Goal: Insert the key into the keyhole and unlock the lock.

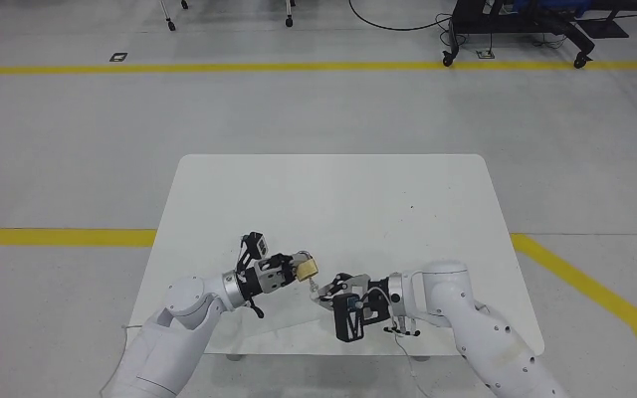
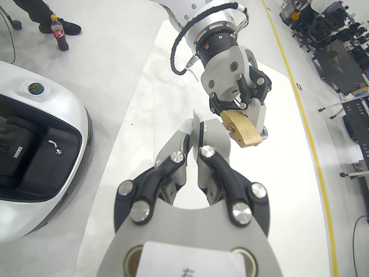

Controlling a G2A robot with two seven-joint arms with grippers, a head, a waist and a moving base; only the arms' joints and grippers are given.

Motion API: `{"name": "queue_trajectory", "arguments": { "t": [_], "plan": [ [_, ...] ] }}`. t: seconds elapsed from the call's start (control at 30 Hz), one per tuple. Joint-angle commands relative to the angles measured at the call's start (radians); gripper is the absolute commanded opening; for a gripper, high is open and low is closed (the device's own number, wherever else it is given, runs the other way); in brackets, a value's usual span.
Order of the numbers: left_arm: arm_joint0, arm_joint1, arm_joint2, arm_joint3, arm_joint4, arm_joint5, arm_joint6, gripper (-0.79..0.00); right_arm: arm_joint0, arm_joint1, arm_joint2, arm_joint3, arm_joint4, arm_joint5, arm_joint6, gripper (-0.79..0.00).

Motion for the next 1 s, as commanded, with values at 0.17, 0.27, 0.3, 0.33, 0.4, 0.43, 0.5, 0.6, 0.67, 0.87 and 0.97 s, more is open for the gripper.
{"name": "queue_trajectory", "arguments": {
  "t": [0.17, 0.27, 0.3, 0.33, 0.4, 0.43, 0.5, 0.6, 0.67, 0.87, 0.97],
  "plan": [
    [-0.003, 0.002, 0.003, -0.001, -0.004, 0.014, -0.016, -0.785, 0.004, 0.0, -0.005, 0.005, 0.015, 0.0, 0.012, -0.785],
    [-0.003, 0.003, 0.005, -0.004, -0.002, 0.012, -0.024, -0.785, 0.008, 0.0, -0.008, 0.01, 0.022, 0.0, 0.019, -0.785],
    [-0.003, 0.003, 0.006, -0.004, -0.001, 0.012, -0.028, -0.785, 0.009, 0.0, -0.009, 0.012, 0.025, 0.0, 0.02, -0.785],
    [-0.003, 0.004, 0.006, -0.005, 0.002, 0.011, -0.031, -0.785, 0.01, 0.0, -0.009, 0.013, 0.028, 0.001, 0.021, -0.785],
    [-0.005, 0.005, 0.009, -0.006, 0.01, 0.008, -0.037, -0.785, 0.011, 0.0, -0.009, 0.013, 0.032, 0.002, 0.024, -0.785],
    [-0.004, 0.005, 0.01, -0.006, 0.012, 0.005, -0.039, -0.785, 0.011, 0.0, -0.009, 0.015, 0.034, 0.002, 0.025, -0.785],
    [-0.005, 0.005, 0.012, -0.006, 0.014, 0.004, -0.043, -0.785, 0.012, 0.0, -0.009, 0.017, 0.039, 0.002, 0.027, -0.785],
    [-0.007, 0.006, 0.015, -0.005, 0.017, 0.002, -0.047, -0.785, 0.015, 0.0, -0.01, 0.021, 0.045, 0.005, 0.031, -0.785],
    [-0.007, 0.006, 0.016, -0.003, 0.016, 0.002, -0.046, -0.785, 0.017, 0.0, -0.012, 0.024, 0.05, 0.008, 0.036, -0.785],
    [-0.007, 0.003, -0.001, 0.017, -0.045, 0.026, 0.019, -0.785, 0.01, 0.002, -0.005, -0.001, 0.039, 0.039, 0.011, 0.0],
    [-0.01, 0.0, -0.006, 0.028, -0.088, 0.052, 0.032, -0.785, -0.008, 0.006, 0.004, -0.021, 0.009, 0.062, -0.033, 0.0]
  ]
}}
